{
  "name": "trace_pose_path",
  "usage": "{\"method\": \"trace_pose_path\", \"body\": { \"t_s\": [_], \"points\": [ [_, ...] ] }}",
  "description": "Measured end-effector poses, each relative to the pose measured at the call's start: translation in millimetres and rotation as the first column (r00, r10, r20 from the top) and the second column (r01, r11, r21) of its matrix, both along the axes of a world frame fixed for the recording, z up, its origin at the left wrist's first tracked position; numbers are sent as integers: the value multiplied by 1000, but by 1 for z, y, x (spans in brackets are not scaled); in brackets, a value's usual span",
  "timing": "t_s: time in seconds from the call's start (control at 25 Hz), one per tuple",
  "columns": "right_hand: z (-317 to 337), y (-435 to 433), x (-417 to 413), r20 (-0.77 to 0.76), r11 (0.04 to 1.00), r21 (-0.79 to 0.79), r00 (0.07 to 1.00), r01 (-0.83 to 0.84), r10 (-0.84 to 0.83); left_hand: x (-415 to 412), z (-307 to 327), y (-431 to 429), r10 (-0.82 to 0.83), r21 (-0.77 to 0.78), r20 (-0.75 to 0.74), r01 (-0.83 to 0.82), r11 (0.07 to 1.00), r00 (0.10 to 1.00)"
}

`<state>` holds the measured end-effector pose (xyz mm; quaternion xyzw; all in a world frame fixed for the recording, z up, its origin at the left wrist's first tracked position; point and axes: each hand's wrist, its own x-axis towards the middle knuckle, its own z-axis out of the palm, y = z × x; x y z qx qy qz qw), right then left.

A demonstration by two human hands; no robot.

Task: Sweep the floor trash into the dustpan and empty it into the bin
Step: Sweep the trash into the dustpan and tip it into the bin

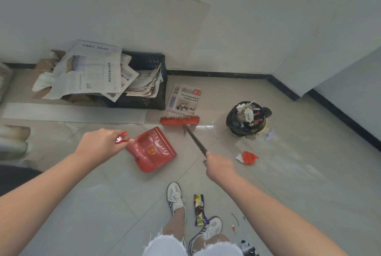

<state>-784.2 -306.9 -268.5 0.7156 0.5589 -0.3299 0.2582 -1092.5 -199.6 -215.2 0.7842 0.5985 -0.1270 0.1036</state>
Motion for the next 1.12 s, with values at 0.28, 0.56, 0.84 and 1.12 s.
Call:
{"method": "trace_pose_path", "body": {
  "t_s": [0.28,0.56,0.84,1.12],
  "points": [
    [-22,-18,26,138,978,-80,970,-191,201,-24,6,1,59,19,18,-59,998,998],
    [19,-160,154,201,934,-279,937,-224,285,39,19,-23,-86,22,-66,88,996,994],
    [41,-267,239,115,961,-263,987,-82,115,136,13,-78,-328,14,-152,334,943,932],
    [109,-318,307,-58,891,-117,892,439,-448,254,12,-142,-559,-22,-183,565,825,809]
  ]
}}
